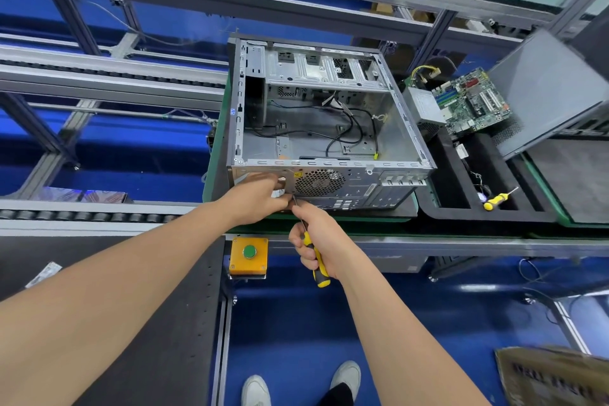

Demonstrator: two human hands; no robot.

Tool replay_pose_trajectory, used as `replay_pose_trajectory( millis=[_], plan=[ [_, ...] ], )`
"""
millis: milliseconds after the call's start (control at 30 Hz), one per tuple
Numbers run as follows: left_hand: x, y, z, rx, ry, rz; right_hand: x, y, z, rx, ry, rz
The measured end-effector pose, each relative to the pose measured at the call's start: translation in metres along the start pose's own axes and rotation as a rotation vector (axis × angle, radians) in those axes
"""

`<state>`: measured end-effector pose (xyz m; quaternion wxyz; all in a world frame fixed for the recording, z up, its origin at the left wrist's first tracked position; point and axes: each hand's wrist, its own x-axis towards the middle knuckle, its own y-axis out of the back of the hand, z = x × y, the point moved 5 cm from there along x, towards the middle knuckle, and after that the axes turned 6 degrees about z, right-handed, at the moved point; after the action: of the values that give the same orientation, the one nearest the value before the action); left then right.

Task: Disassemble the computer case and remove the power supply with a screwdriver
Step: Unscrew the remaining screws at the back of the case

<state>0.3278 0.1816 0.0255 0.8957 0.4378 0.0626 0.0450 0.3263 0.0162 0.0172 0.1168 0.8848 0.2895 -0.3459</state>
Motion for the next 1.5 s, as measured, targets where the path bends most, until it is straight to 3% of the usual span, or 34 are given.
replay_pose_trajectory(
  millis=[300, 867, 1033, 1200, 1433, 1500],
  plan=[
    [0.002, -0.003, -0.004, -0.029, 0.021, -0.017, 0.011, 0.005, 0.004, -0.122, 0.167, -0.003],
    [0.002, -0.004, -0.004, -0.050, -0.010, 0.001, 0.014, 0.010, 0.005, -0.020, 0.142, -0.023],
    [0.004, -0.004, -0.004, -0.012, 0.004, -0.006, 0.015, 0.001, 0.015, 0.370, -0.060, -0.172],
    [0.002, -0.003, -0.002, -0.043, 0.004, -0.009, 0.012, -0.002, 0.017, 0.696, -0.148, -0.315],
    [0.001, -0.001, 0.002, -0.040, -0.018, -0.014, 0.006, -0.016, 0.032, 1.096, -0.166, -0.576],
    [0.000, 0.000, 0.002, -0.025, -0.030, -0.002, 0.007, -0.020, 0.033, 1.111, -0.164, -0.543]
  ],
)
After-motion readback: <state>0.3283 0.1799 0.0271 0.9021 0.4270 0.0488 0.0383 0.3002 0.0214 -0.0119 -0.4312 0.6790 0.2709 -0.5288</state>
